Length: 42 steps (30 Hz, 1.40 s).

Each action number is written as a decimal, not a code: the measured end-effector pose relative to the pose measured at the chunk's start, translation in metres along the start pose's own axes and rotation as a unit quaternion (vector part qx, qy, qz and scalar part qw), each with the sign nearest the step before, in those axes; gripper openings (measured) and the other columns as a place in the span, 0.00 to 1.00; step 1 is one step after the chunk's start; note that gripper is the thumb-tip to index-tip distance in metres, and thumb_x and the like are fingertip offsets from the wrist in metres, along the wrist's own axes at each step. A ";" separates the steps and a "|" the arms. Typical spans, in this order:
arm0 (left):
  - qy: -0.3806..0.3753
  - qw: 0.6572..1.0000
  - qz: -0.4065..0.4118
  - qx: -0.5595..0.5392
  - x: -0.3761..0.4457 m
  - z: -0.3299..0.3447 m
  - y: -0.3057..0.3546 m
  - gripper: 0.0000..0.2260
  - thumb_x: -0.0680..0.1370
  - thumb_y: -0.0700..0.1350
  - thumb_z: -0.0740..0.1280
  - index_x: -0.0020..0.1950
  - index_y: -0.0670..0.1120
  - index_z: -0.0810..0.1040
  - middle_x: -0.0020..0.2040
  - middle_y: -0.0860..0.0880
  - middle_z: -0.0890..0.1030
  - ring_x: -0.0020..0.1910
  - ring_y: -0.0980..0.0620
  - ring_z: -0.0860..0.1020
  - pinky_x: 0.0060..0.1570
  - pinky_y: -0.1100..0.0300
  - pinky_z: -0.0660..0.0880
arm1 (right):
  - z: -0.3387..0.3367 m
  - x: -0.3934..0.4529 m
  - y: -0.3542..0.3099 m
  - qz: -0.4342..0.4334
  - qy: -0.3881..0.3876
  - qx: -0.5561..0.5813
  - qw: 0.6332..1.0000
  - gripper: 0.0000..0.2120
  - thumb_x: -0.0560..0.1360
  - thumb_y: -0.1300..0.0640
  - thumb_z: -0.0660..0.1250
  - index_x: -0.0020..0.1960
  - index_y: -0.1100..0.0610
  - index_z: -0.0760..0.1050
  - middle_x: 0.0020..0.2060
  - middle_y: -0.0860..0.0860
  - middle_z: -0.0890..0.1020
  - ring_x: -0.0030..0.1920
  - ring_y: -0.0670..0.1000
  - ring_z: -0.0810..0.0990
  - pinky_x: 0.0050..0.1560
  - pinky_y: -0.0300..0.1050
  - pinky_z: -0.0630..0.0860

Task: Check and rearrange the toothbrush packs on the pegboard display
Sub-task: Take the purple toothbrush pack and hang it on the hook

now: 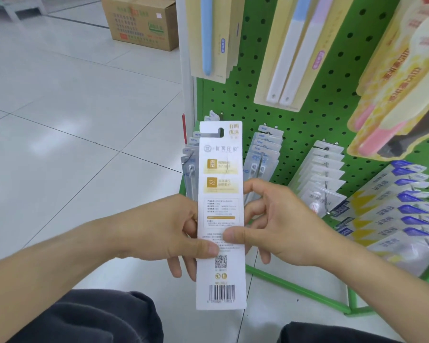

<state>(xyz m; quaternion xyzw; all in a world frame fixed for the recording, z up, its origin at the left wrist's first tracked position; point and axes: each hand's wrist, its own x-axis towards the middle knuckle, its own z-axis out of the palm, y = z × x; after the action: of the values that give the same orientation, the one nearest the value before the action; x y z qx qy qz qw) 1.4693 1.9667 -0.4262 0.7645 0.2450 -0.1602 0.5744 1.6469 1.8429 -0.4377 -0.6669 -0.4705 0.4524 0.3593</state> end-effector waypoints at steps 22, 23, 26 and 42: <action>0.243 0.962 0.075 -0.095 0.010 0.002 0.003 0.11 0.74 0.41 0.75 0.56 0.45 0.82 0.43 0.46 0.87 0.31 0.49 0.83 0.25 0.60 0.76 | -0.004 0.003 0.011 -0.008 -0.084 0.046 0.995 0.14 0.79 0.62 0.69 0.63 0.54 0.74 0.51 0.55 0.87 0.49 0.57 0.87 0.50 0.60 0.84; 0.255 0.960 0.076 -0.091 0.011 0.003 0.002 0.11 0.74 0.41 0.75 0.56 0.44 0.81 0.42 0.44 0.86 0.29 0.48 0.81 0.23 0.60 0.74 | -0.003 0.004 0.011 -0.013 -0.069 0.052 0.996 0.13 0.78 0.60 0.69 0.63 0.55 0.75 0.51 0.54 0.87 0.50 0.56 0.87 0.50 0.60 0.84; 0.246 0.962 0.070 -0.093 0.013 0.007 0.001 0.11 0.75 0.41 0.74 0.57 0.42 0.80 0.42 0.41 0.86 0.31 0.41 0.80 0.21 0.60 0.72 | -0.004 0.006 0.012 -0.025 -0.028 0.089 0.995 0.15 0.75 0.57 0.70 0.59 0.59 0.76 0.48 0.57 0.87 0.48 0.57 0.87 0.46 0.56 0.85; 0.286 0.955 0.033 -0.069 0.016 0.019 0.011 0.12 0.75 0.39 0.68 0.57 0.47 0.74 0.40 0.49 0.87 0.32 0.46 0.85 0.21 0.60 0.71 | -0.001 0.010 0.017 -0.008 -0.086 0.098 0.992 0.08 0.80 0.61 0.65 0.59 0.61 0.74 0.50 0.57 0.87 0.50 0.58 0.86 0.48 0.55 0.84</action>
<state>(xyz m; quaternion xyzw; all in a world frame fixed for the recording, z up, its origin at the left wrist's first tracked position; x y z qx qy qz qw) 1.4895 1.9494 -0.4309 0.7442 0.3844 0.1012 0.5368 1.6539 1.8470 -0.4553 -0.5839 -0.4582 0.5489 0.3844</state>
